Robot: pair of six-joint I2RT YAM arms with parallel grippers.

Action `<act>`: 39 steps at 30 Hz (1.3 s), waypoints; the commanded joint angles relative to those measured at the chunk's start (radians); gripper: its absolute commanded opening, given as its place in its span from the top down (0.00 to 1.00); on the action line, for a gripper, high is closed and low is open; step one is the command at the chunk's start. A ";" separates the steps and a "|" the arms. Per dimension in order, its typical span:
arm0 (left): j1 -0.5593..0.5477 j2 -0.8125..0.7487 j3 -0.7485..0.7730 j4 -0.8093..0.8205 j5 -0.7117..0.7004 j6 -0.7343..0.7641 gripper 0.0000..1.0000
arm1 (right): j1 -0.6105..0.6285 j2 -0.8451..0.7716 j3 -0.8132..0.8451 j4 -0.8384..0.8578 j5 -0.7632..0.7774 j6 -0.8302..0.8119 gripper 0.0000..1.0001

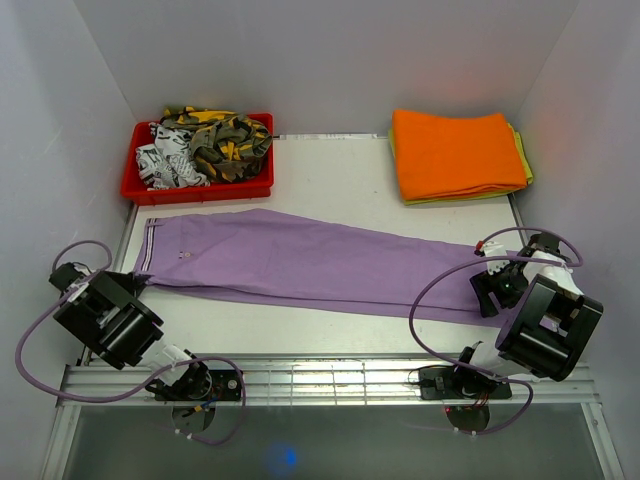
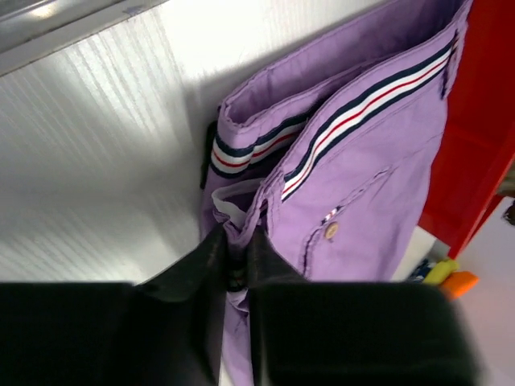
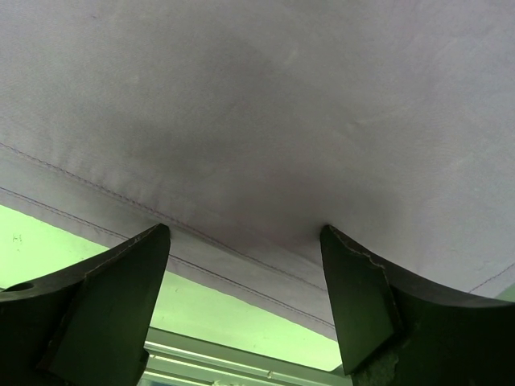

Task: Fold and stack the trousers
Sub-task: Fold the trousers

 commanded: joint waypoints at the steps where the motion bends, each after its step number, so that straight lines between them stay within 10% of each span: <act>1: 0.000 -0.054 0.071 0.055 0.026 0.034 0.89 | -0.003 0.035 -0.025 0.000 0.019 -0.002 0.17; 9: -0.028 -0.081 0.253 0.021 0.013 0.235 1.00 | 0.000 0.033 -0.033 0.017 0.042 -0.011 0.07; 18: -0.057 -0.049 0.125 0.139 -0.085 0.446 1.00 | 0.002 0.006 -0.026 -0.027 0.015 -0.042 0.10; 37: -0.089 0.120 0.100 0.072 -0.268 0.476 1.00 | 0.004 -0.209 0.248 -0.553 -0.194 -0.226 0.00; 39: -0.089 0.110 0.100 0.057 -0.266 0.472 1.00 | 0.008 -0.238 0.226 -0.556 -0.214 -0.171 0.11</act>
